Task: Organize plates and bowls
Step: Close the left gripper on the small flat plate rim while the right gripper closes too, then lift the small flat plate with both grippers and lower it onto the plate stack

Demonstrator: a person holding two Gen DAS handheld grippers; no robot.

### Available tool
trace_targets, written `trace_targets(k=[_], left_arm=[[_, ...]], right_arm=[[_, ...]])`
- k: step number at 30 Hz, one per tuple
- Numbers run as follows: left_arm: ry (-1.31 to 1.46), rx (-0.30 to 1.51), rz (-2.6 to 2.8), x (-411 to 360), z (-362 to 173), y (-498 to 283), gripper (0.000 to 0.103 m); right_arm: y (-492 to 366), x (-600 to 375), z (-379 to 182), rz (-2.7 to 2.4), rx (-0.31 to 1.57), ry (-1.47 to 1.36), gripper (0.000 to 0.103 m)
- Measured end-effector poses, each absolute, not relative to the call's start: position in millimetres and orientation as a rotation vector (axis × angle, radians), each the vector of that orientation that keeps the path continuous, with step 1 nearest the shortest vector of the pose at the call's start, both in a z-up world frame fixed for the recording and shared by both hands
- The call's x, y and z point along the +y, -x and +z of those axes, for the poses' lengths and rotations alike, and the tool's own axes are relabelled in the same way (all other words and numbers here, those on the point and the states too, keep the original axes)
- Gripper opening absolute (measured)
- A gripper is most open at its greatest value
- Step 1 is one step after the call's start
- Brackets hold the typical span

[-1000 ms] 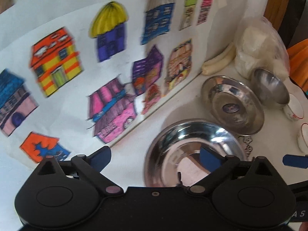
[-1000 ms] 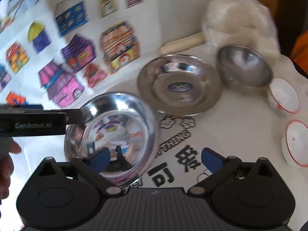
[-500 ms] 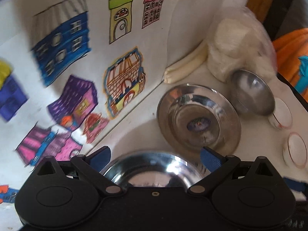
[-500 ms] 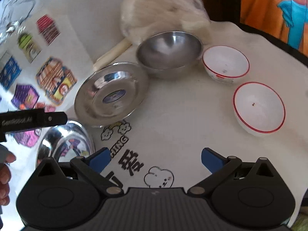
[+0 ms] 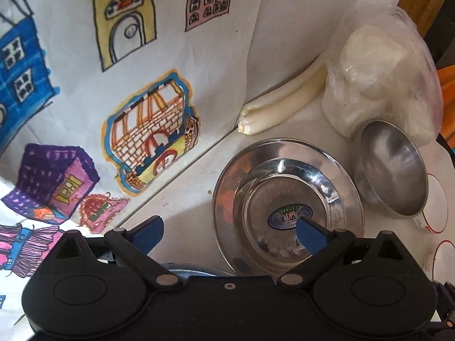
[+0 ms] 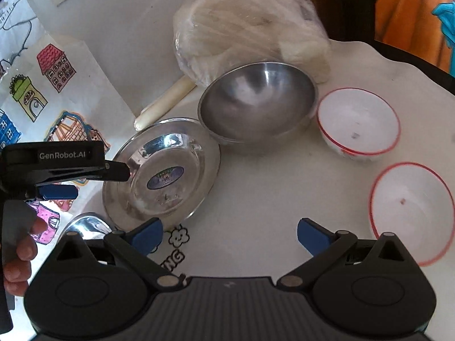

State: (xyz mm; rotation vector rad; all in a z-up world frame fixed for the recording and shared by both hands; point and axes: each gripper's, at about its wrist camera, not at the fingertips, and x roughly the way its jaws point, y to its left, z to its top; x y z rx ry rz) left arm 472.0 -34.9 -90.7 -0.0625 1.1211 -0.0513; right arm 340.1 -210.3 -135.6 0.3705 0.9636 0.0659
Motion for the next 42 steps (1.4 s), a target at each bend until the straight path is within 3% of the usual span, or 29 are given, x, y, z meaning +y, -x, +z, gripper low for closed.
trace_targets(k=[3,9,15,19,22,29,37,38,42], left_arm=[[0.053,1.112,-0.052,-37,-94,-473,0.095],[0.055,1.101,-0.063,-37,-96,-472,0.084],[0.059,1.094,-0.084,-35,-98,-471,0.065],[0.063,1.088,-0.103,-33,-98,-471,0.045],[0.064,1.084,-0.106,-28,-95,-472,0.039],[0.094,1.096,-0.096,-11,-94,-475,0.018],[0.072,1.078,-0.132,-4,-87,-464,0.014],[0.075,1.071,-0.15,-4,-85,-461,0.003],[0.067,1.038,-0.252,-13,-74,-452,0.0]], right_arm=[[-346,-208,-140,0.08,0.957,-0.374,0.1],[-355,-200,-146,0.099,0.956,-0.382,0.085],[-361,-195,-149,0.111,0.963,-0.398,0.07],[-363,-193,-151,0.121,0.971,-0.409,0.058],[-363,-194,-153,0.126,0.97,-0.42,0.044],[-364,-195,-152,0.146,0.97,-0.453,0.023],[-358,-199,-148,0.148,0.956,-0.442,0.023],[-357,-200,-147,0.151,0.955,-0.442,0.023],[-355,-196,-141,0.197,0.942,-0.435,0.02]])
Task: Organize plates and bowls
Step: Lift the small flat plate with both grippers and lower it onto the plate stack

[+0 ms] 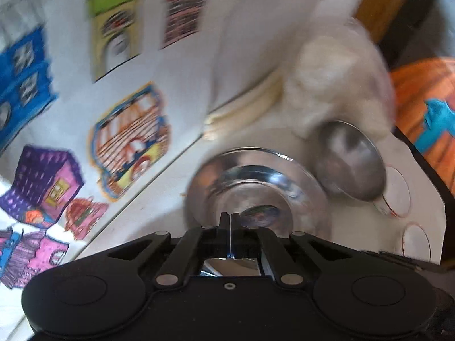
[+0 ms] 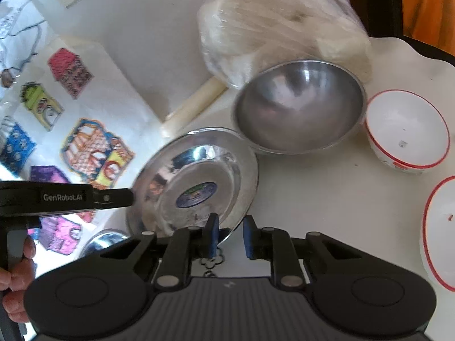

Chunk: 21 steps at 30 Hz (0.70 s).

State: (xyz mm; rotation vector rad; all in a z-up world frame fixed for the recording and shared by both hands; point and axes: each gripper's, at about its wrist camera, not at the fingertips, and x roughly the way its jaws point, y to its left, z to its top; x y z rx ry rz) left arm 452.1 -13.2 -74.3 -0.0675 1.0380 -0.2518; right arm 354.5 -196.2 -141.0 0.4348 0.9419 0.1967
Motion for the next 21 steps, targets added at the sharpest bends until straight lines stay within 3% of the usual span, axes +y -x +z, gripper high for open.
trace_targets(k=[8,21], left_arm=[[0.061,1.041,-0.174,-9,-78,-454,0.016],[0.186,1.131,-0.173,25,-96,-470,0.019]], right_arm=[[-351,-196,-141,0.174,0.954,-0.443,0.021],[-355,-197,-148,0.166,0.968,-0.451,0.021]])
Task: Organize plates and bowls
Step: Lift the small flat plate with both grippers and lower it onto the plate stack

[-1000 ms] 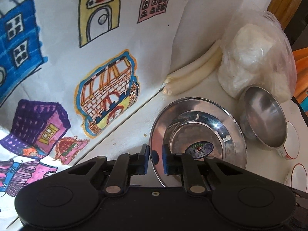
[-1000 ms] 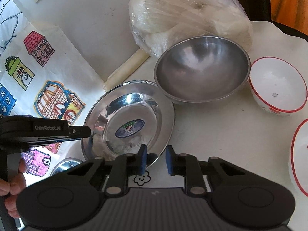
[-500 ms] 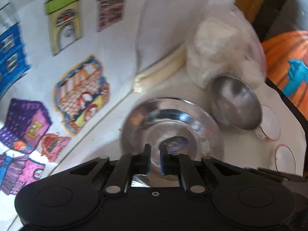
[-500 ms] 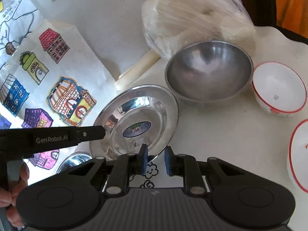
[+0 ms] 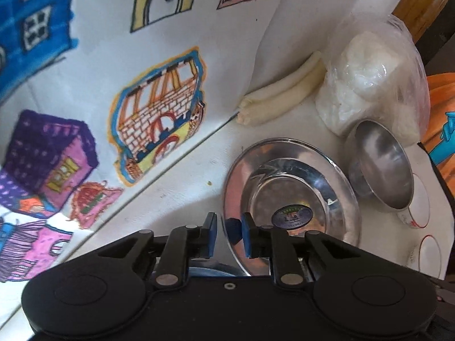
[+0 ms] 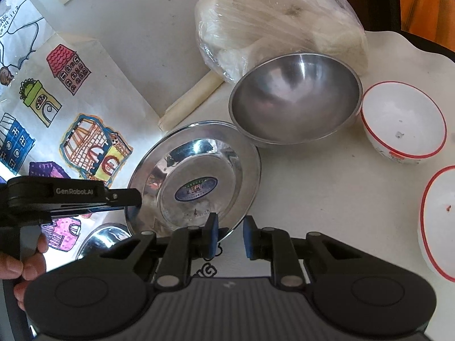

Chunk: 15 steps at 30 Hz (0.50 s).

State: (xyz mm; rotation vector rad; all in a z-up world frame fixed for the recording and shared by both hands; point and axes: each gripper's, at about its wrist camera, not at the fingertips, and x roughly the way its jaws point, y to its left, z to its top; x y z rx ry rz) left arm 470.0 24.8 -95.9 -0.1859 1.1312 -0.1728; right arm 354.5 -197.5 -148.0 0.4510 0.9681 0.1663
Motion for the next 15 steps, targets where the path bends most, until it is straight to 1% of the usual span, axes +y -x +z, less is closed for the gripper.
trace_targets(k=[5,15], left_arm=[[0.216,1.133,-0.173,27,-97,-474,0.015],[0.166,1.091,-0.198,19,-83,-456,0.014]], right_arm=[[-356,-201,-150,0.172,0.979,-0.469,0.021],[-347,-204,-149,0.169,0.974,-0.466,0.021]])
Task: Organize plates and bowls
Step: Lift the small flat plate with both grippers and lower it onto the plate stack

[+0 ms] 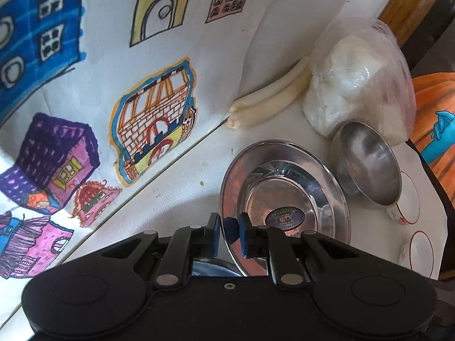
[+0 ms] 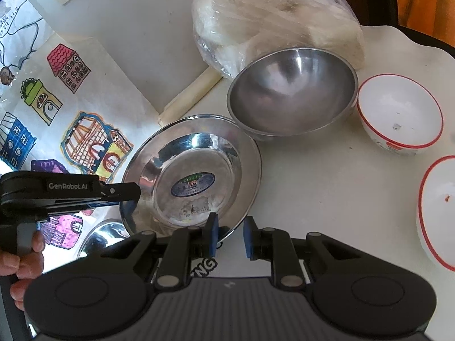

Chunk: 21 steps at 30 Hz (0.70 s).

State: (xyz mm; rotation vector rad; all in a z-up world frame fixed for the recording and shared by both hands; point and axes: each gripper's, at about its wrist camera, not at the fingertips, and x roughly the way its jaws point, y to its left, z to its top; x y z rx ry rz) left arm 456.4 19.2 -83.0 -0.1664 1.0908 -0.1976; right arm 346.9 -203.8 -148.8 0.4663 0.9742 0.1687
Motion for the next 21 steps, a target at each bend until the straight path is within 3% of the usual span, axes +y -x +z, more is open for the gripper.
trace_targets(k=[21], left_arm=[[0.166,1.039,-0.237,31,-54,-414,0.012]], right_arm=[[-320,-202,-123,0.176,0.976,-0.455,0.021]])
